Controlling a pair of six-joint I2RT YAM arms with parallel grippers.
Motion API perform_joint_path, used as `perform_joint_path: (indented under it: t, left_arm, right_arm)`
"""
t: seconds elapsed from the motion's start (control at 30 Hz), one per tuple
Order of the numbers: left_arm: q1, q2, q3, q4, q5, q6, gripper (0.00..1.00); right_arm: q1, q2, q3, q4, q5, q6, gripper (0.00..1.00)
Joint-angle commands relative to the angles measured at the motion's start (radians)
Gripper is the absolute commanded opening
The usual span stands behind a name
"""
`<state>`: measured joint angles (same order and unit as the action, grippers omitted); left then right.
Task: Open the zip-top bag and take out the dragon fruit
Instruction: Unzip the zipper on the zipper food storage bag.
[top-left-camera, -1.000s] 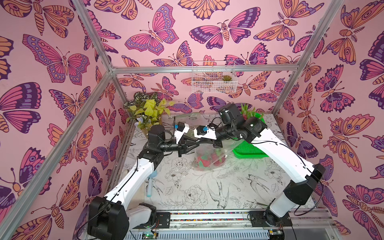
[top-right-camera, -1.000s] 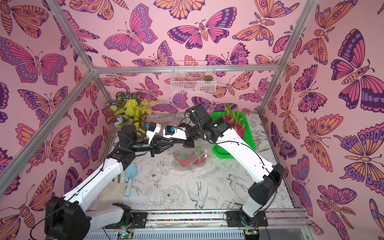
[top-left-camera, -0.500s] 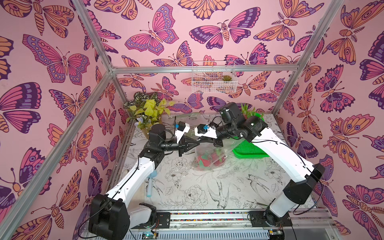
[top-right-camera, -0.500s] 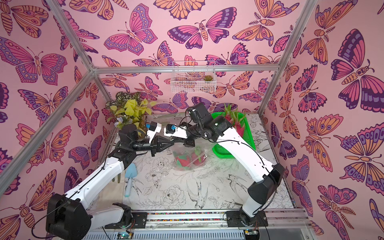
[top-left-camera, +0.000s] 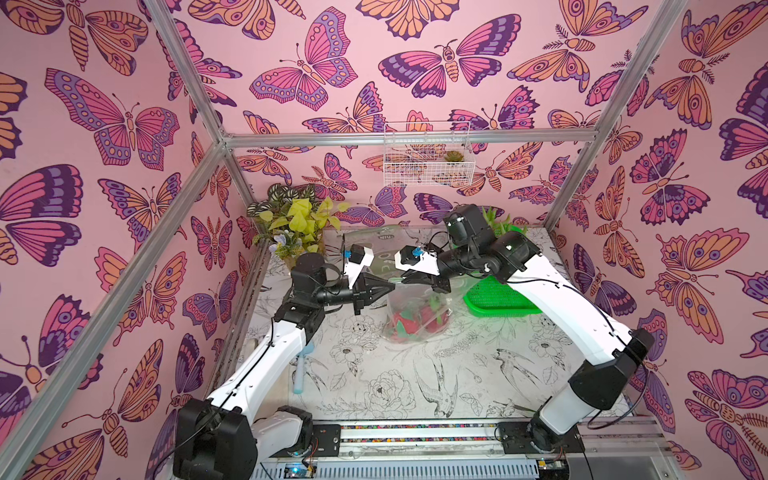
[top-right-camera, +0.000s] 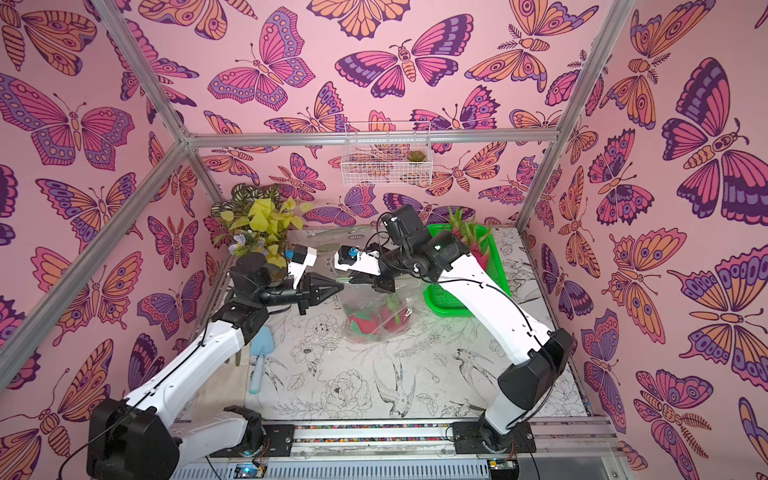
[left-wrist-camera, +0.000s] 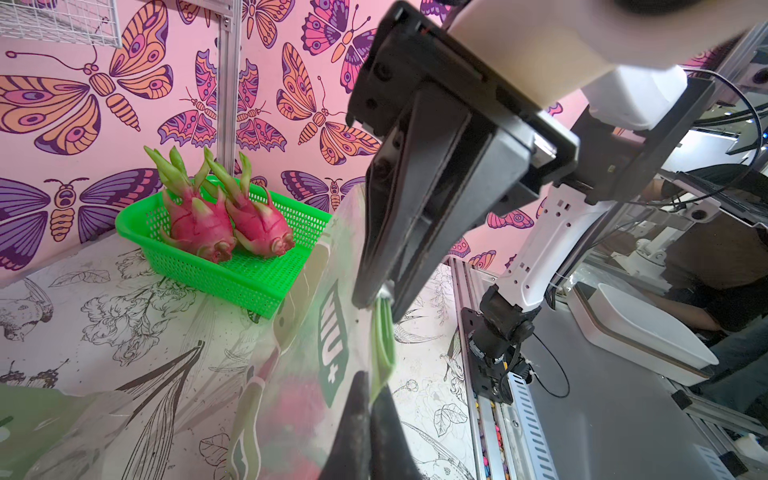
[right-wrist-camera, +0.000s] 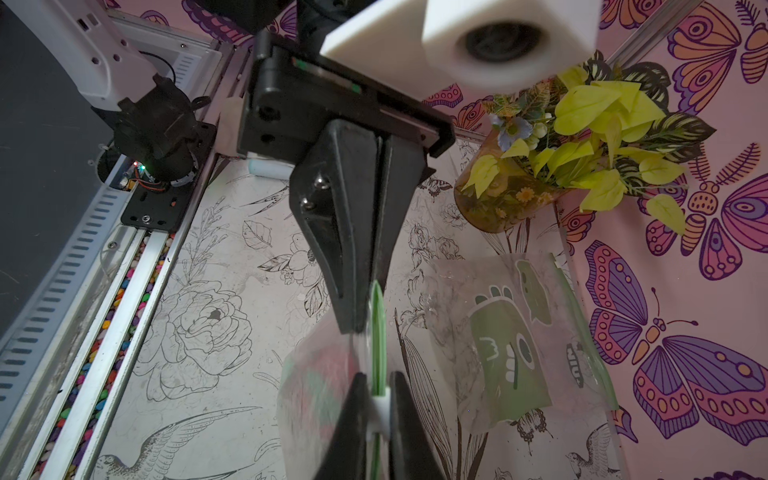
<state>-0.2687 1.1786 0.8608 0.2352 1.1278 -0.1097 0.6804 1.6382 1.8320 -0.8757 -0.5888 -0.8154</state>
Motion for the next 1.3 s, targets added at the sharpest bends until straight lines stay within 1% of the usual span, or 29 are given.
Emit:
perform_joint_path:
  t: [0.0,0.1,0.23,0.47,0.67,0.87,1.27]
  left_arm:
    - [0.037,-0.055,-0.006,0.052,-0.003,-0.014,0.00]
    - [0.051,-0.070,-0.010,0.052,-0.015,-0.020,0.00]
    - [0.068,-0.090,-0.015,0.050,-0.035,-0.023,0.00]
    - [0.097,-0.125,-0.024,0.046,-0.041,-0.031,0.00]
    - [0.128,-0.137,-0.023,0.027,-0.045,-0.030,0.00]
    - [0.161,-0.154,-0.022,0.022,-0.051,-0.039,0.00]
    - [0.189,-0.168,-0.019,0.013,-0.059,-0.046,0.00]
  right_arm:
    - [-0.057,-0.051,-0.028,-0.080,0.064,0.003,0.00]
    - [-0.082,-0.059,-0.052,-0.079,0.067,0.003,0.00]
    - [-0.110,-0.107,-0.092,-0.070,0.089,-0.008,0.00]
    - [-0.195,-0.121,-0.133,-0.074,0.068,-0.001,0.00]
    - [-0.241,-0.167,-0.192,-0.051,0.087,-0.004,0.00]
    - [-0.317,-0.208,-0.238,-0.040,0.041,-0.010,0.00]
    - [-0.409,-0.230,-0.268,-0.040,0.032,-0.014,0.00]
